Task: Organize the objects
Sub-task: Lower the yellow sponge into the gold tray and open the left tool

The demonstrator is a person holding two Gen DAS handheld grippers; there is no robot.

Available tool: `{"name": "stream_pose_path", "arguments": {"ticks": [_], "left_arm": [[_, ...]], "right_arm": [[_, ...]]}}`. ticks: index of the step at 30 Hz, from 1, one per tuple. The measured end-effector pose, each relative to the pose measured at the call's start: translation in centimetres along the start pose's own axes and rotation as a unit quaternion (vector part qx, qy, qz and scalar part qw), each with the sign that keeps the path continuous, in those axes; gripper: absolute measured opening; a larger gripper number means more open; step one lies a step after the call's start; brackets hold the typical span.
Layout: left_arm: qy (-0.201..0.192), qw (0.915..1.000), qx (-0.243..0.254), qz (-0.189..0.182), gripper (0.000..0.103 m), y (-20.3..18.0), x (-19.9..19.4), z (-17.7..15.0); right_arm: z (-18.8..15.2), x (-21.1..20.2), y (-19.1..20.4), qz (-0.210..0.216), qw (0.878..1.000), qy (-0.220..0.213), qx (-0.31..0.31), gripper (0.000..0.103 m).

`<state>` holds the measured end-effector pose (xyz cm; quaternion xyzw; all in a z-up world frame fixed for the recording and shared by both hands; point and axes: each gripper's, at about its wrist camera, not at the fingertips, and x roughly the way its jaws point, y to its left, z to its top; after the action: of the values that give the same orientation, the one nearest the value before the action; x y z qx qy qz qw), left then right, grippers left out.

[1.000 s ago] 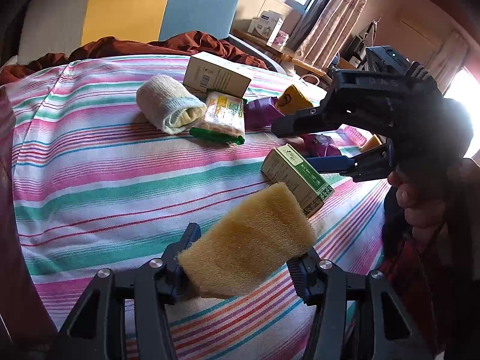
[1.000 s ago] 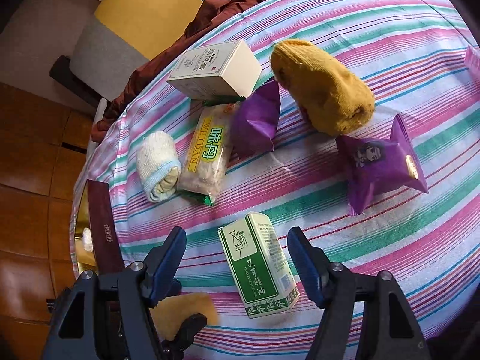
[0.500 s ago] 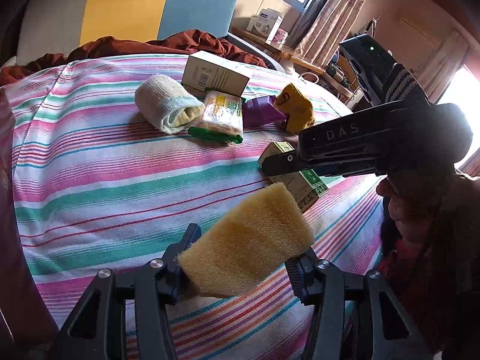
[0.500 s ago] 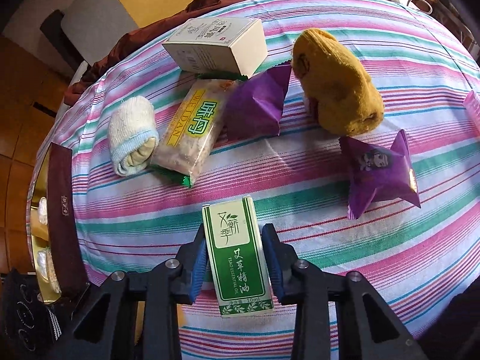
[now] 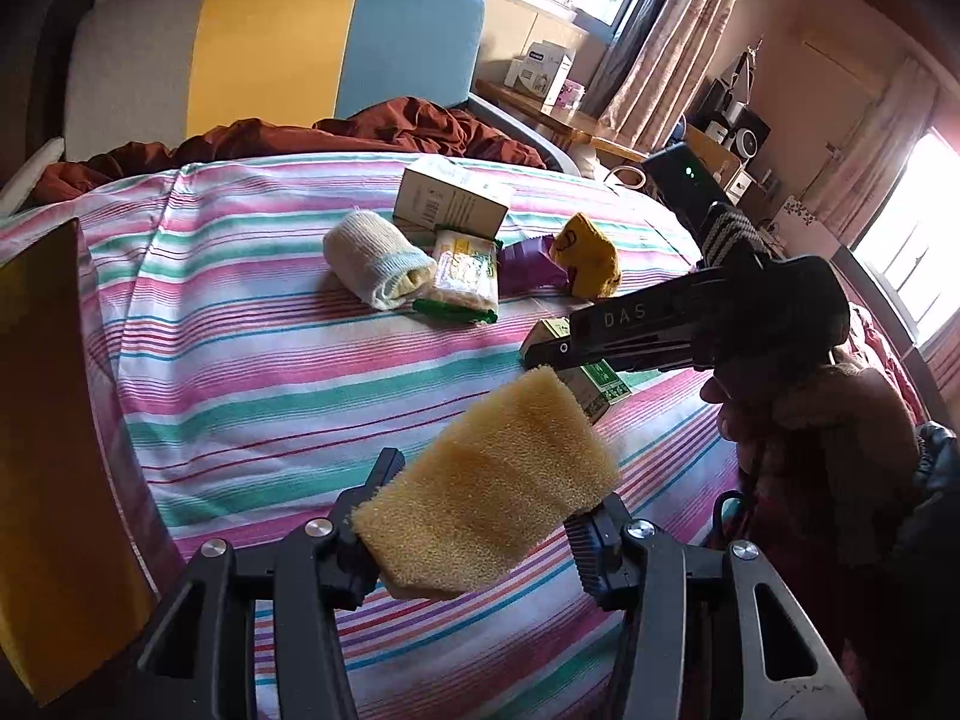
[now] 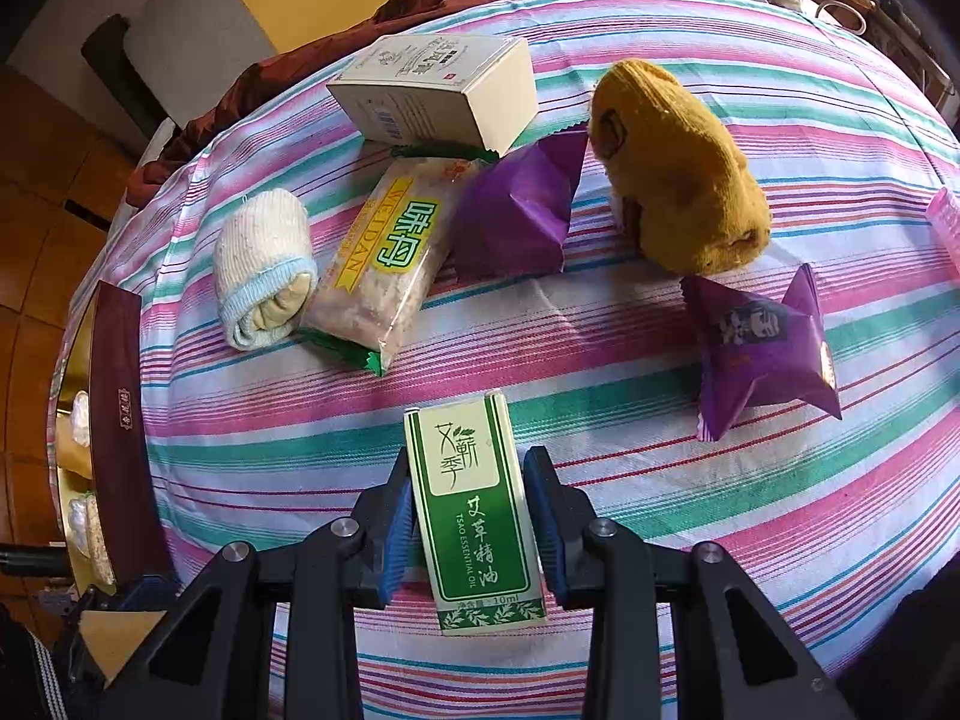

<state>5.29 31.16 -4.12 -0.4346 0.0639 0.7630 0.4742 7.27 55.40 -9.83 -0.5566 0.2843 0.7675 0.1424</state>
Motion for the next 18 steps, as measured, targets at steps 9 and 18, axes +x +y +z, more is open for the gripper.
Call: {"name": "stream_pose_path", "arguments": {"ticks": [9,18], "left_arm": [[-0.048,0.9961,-0.056,0.048,0.053,5.9,-6.6,1.9],[-0.059,0.9672,-0.151,0.195,0.053,19.0,-11.2,1.2]], "right_arm": [[-0.2,0.0,0.9,-0.023,1.0,0.0,-0.016,0.035],[-0.4,-0.1,1.4,-0.039,0.999,0.0,-0.028,0.035]]}}
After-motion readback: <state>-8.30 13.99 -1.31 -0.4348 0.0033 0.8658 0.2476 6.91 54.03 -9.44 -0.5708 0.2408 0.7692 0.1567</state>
